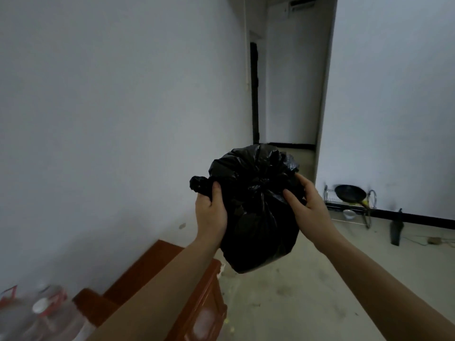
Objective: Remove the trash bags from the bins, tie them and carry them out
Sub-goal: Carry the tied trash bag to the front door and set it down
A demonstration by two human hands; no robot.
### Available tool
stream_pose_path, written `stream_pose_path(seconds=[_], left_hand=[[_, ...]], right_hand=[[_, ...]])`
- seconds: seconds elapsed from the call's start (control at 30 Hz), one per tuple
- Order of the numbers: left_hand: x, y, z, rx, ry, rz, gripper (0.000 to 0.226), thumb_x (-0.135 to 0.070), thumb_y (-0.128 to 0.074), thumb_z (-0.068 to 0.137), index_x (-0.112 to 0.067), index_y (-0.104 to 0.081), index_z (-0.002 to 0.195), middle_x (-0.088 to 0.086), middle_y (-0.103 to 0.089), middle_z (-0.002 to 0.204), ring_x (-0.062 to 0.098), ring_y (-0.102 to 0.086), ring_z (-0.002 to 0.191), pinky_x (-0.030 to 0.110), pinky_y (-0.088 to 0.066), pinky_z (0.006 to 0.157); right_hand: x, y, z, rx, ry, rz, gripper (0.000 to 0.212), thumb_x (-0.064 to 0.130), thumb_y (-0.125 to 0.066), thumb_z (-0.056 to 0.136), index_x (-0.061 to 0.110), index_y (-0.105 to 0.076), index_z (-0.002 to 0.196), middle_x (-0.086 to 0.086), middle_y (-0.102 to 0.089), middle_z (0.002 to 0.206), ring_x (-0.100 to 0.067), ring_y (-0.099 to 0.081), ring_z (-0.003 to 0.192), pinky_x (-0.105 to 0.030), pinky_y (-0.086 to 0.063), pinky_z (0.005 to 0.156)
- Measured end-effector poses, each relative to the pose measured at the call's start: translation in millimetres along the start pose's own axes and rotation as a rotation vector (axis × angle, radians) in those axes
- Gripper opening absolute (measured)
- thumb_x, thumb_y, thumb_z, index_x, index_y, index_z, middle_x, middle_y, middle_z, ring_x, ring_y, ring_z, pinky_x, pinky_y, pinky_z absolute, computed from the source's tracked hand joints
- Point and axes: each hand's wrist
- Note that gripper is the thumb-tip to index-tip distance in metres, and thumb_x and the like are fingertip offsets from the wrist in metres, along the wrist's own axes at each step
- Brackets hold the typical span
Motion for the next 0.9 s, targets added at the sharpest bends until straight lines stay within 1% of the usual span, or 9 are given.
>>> stream_pose_path(seconds=[0.1, 0.23, 0.3, 0.33, 0.43, 0.53, 0.67, 0.8, 0.9], left_hand=[[25.0, -63.5, 54.3, 0.027, -0.021, -0.013, 0.027, -0.034, -0.045, 0.104, -0.015, -0.063, 0.112, 0.0, -0.068, 0.107, 0.015, -0.065, 0.102, 0.036, -0.052, 0.091], [46.0, -155.0, 141.7, 0.026, -0.019, -0.007, 0.029, -0.037, -0.045, 0.104, -0.015, -0.063, 0.112, 0.001, -0.069, 0.107, 0.015, -0.065, 0.102, 0.042, -0.053, 0.095], [48.6, -188.7, 184.3, 0.019, -0.031, -0.008, 0.029, -0.039, -0.046, 0.103, -0.018, -0.064, 0.112, 0.0, -0.07, 0.108, 0.015, -0.066, 0.103, 0.044, -0.053, 0.096], [50.9, -205.7, 206.3, 0.016, -0.037, -0.014, 0.029, -0.039, -0.046, 0.103, -0.018, -0.064, 0.112, 0.0, -0.07, 0.108, 0.014, -0.066, 0.103, 0.044, -0.053, 0.095], [64.9, -249.7, 262.3, 0.008, -0.035, -0.015, 0.029, -0.039, -0.047, 0.103, -0.018, -0.064, 0.111, 0.0, -0.07, 0.108, 0.014, -0.067, 0.103, 0.045, -0.053, 0.096], [89.1, -291.1, 317.1, 0.007, -0.022, -0.016, 0.028, -0.04, -0.047, 0.102, -0.019, -0.064, 0.11, 0.0, -0.07, 0.108, 0.015, -0.067, 0.103, 0.047, -0.053, 0.097], [127.4, -344.6, 396.5, 0.009, -0.05, -0.022, 0.026, -0.04, -0.047, 0.102, -0.021, -0.064, 0.108, 0.0, -0.07, 0.108, 0.014, -0.066, 0.105, 0.046, -0.052, 0.098], [158.7, -397.5, 502.4, 0.002, -0.101, -0.065, 0.023, -0.038, -0.046, 0.104, -0.024, -0.064, 0.109, 0.0, -0.069, 0.111, 0.014, -0.066, 0.106, 0.043, -0.053, 0.099], [167.3, -446.0, 593.8, -0.005, -0.111, -0.092, 0.019, -0.035, -0.046, 0.104, -0.026, -0.063, 0.104, 0.0, -0.069, 0.109, 0.013, -0.066, 0.105, 0.042, -0.053, 0.098]], right_hand=[[-35.6, 20.8, 72.8, -0.021, 0.029, 0.023, 0.049, 0.026, -0.059, 0.099, 0.031, -0.043, 0.146, 0.016, -0.064, 0.123, 0.0, -0.062, 0.112, -0.033, -0.052, 0.101], [-65.8, 54.4, 196.7, 0.0, 0.033, 0.019, 0.048, 0.024, -0.058, 0.1, 0.029, -0.043, 0.145, 0.017, -0.064, 0.12, 0.01, -0.062, 0.103, -0.017, -0.053, 0.091], [-71.7, 63.9, 253.1, 0.023, 0.033, 0.027, 0.048, 0.024, -0.058, 0.1, 0.028, -0.043, 0.145, 0.014, -0.064, 0.122, 0.009, -0.061, 0.105, -0.012, -0.053, 0.086], [-76.1, 68.3, 281.2, 0.025, 0.03, 0.037, 0.049, 0.024, -0.058, 0.1, 0.028, -0.043, 0.146, 0.012, -0.064, 0.124, 0.007, -0.061, 0.107, -0.012, -0.053, 0.086], [-95.5, 76.5, 351.4, 0.018, 0.033, 0.04, 0.049, 0.024, -0.059, 0.099, 0.027, -0.043, 0.146, 0.011, -0.063, 0.126, 0.006, -0.061, 0.108, -0.014, -0.053, 0.089], [-124.2, 83.0, 419.5, 0.032, 0.023, 0.047, 0.05, 0.025, -0.059, 0.099, 0.029, -0.043, 0.146, 0.011, -0.062, 0.127, 0.001, -0.062, 0.11, -0.023, -0.053, 0.094], [-173.4, 83.9, 519.3, 0.055, 0.045, 0.041, 0.052, 0.027, -0.061, 0.098, 0.029, -0.043, 0.147, 0.011, -0.06, 0.132, -0.003, -0.059, 0.117, -0.033, -0.05, 0.104], [-210.8, 72.1, 645.5, 0.083, 0.102, 0.006, 0.054, 0.03, -0.062, 0.098, 0.027, -0.042, 0.148, 0.01, -0.058, 0.137, -0.006, -0.056, 0.124, -0.04, -0.045, 0.11], [-226.0, 68.1, 751.2, 0.092, 0.138, -0.027, 0.055, 0.033, -0.062, 0.097, 0.028, -0.041, 0.148, 0.01, -0.057, 0.138, -0.008, -0.055, 0.126, -0.043, -0.044, 0.11]])
Point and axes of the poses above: each hand's wrist, its own z-axis towards the middle knuckle, its own y-axis out of the back of the hand, x = y × z
